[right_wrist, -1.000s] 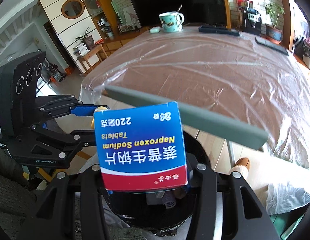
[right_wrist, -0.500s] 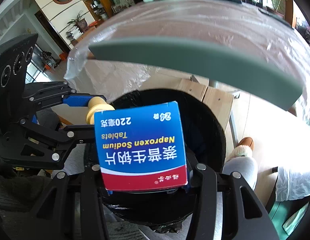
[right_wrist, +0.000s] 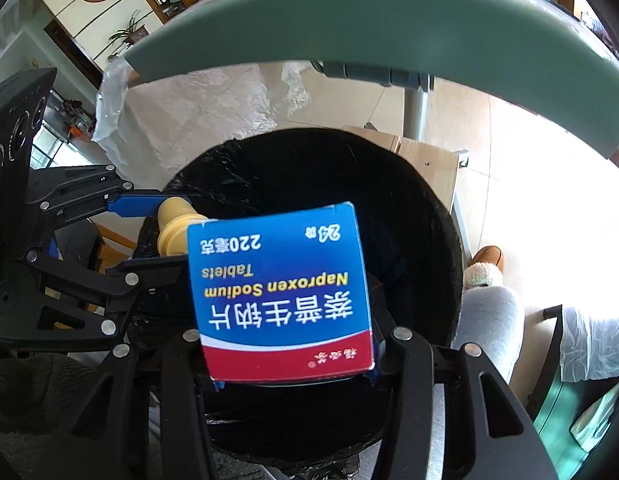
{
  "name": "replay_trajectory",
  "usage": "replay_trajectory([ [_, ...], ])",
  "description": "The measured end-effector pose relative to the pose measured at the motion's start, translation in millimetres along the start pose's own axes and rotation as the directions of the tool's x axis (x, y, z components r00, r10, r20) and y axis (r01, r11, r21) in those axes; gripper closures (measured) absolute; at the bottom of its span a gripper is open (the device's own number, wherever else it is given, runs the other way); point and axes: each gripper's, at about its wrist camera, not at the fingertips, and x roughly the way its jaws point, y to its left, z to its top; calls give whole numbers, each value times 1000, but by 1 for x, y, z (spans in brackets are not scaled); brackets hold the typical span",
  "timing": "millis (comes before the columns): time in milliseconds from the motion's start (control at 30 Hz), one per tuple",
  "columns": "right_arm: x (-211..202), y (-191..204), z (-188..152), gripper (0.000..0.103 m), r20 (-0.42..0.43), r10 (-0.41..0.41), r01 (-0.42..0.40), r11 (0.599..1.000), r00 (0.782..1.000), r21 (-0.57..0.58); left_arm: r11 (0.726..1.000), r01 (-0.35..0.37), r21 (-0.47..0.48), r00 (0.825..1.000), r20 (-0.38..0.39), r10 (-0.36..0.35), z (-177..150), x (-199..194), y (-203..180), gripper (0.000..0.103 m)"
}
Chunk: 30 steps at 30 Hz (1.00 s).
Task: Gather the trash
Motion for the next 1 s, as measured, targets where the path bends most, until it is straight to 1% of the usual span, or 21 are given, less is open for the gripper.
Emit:
replay_trajectory([
  [33, 4, 3, 4, 54, 0, -9, 9, 1000, 1000, 0, 1000, 6, 0, 1000, 4, -6, 0, 1, 1, 35],
  [67, 5, 3, 3, 50, -1, -21, 21, 1000, 1000, -2, 1000, 3, -7, 1000, 9, -3, 0, 0, 2, 29],
  [100, 5, 4, 3, 39, -1, -36, 36, 999, 999, -4, 1000, 4, -17, 1000, 14, -4, -1, -1, 3, 25],
  [167, 3, 3, 3, 31, 7, -38, 38, 999, 999, 3, 999, 13, -32, 1000, 12, -12, -1, -2, 5, 25],
  [200, 2, 2, 4, 30, 10, -34, 34, 999, 999, 10, 999, 9, -40, 1000, 10, -9, -1, -2, 7, 25],
  [367, -14, -1, 5, 27, 26, -67, 67, 998, 997, 12, 997, 6, -71, 1000, 21, -4, 1, -13, 15, 25],
  [467, -45, 7, 9, 27, 76, -61, 62, 998, 995, -10, 996, 14, -84, 997, 71, -8, 5, -42, 16, 25],
  [500, -61, 11, 14, 24, 108, -55, 57, 998, 993, -22, 996, 19, -90, 996, 93, -11, 8, -54, 19, 25],
  [533, -75, 14, 19, 21, 144, -54, 59, 998, 988, -32, 995, 31, -97, 993, 120, -19, 13, -68, 20, 21],
  [567, -94, 17, 27, 15, 197, -58, 67, 997, 979, -40, 993, 46, -105, 988, 154, -30, 20, -86, 23, 16],
  [600, -106, 16, 33, 11, 232, -61, 73, 997, 971, -41, 993, 47, -110, 981, 193, -25, 27, -101, 26, 8],
  [633, -121, 15, 42, 10, 276, -68, 81, 996, 959, -38, 992, 31, -119, 971, 241, -2, 34, -116, 28, 4],
  [667, -132, 13, 52, 5, 314, -78, 92, 995, 946, -29, 991, 3, -136, 953, 299, 38, 43, -132, 34, 3],
  [700, -145, 7, 66, 4, 361, -94, 107, 994, 928, -14, 987, -21, -159, 933, 352, 76, 54, -146, 41, 2],
  [733, -152, 0, 79, 4, 394, -120, 128, 992, 911, 6, 983, -37, -178, 918, 382, 104, 62, -153, 49, 2],
  [767, -158, -12, 97, 4, 418, -167, 162, 986, 893, 47, 975, -66, -210, 903, 403, 148, 75, -157, 60, 2],
  [833, -159, -33, 124, 4, 440, -205, 182, 979, 875, 93, 958, -95, -269, 877, 433, 209, 101, -157, 85, 2],
  [867, -155, -50, 144, 4, 446, -234, 200, 972, 864, 123, 950, -109, -294, 868, 438, 235, 113, -154, 97, 2],
  [933, -143, -76, 169, 4, 428, -301, 251, 953, 852, 171, 929, -145, -340, 858, 424, 290, 136, -140, 121, 2],
  [967, -134, -94, 184, 4, 412, -326, 269, 944, 851, 193, 921, -162, -354, 854, 417, 310, 149, -130, 137, 2],
  [1000, -125, -109, 195, 4, 392, -343, 276, 936, 854, 217, 915, -172, -366, 861, 394, 320, 160, -120, 149, 2],
])
